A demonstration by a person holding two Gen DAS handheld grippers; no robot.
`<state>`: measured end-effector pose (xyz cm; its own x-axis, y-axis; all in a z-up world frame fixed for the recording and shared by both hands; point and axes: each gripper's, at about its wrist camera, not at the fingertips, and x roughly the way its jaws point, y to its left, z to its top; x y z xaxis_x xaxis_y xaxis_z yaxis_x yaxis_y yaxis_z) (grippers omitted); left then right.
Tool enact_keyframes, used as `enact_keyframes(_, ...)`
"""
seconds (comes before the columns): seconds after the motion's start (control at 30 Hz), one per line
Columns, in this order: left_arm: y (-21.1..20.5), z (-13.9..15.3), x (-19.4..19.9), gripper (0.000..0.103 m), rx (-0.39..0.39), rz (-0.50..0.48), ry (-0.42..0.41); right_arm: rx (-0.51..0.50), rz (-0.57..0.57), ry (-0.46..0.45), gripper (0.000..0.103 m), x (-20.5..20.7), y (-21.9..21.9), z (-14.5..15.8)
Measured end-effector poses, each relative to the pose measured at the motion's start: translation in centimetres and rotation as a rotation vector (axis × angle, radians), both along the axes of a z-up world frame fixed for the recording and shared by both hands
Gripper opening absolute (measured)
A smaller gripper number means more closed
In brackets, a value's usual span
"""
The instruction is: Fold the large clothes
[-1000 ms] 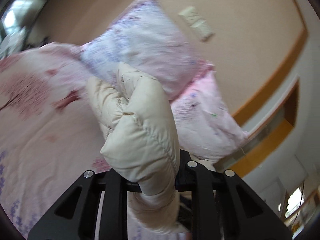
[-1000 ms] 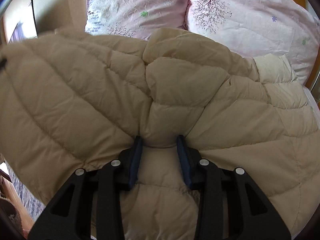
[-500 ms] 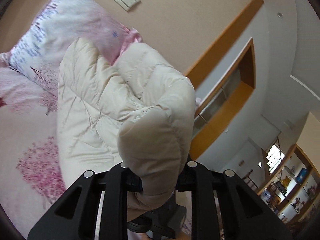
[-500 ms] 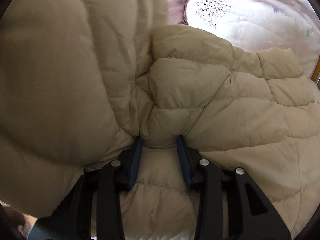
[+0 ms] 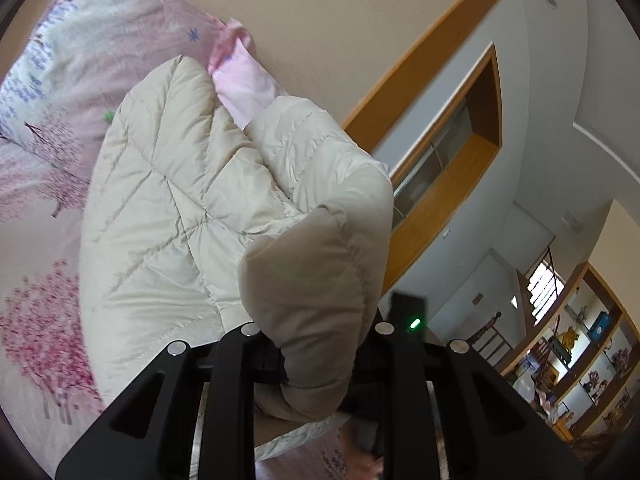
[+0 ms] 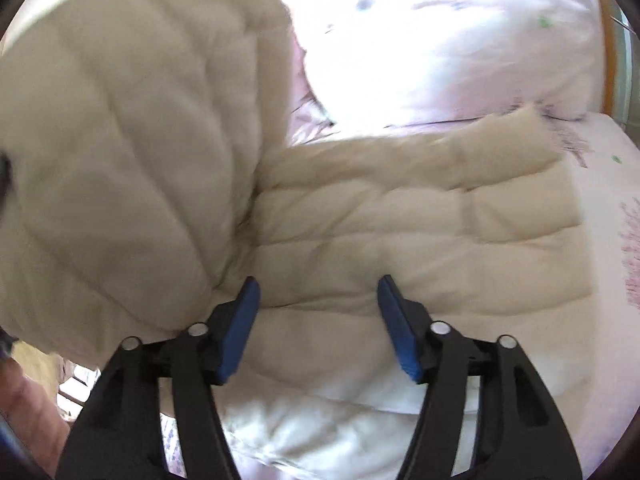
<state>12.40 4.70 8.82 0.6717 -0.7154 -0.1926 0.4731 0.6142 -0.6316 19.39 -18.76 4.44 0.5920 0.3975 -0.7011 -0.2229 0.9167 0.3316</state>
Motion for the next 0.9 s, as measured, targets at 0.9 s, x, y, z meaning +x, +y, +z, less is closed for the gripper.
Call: enact_keyframes(0.9, -17.6, -5.8, -2.8, 0.021, 0.691, -0.188, -0.174, 0.351, 0.044, 0.258, 0.085, 4.0, -10.5, 2.6)
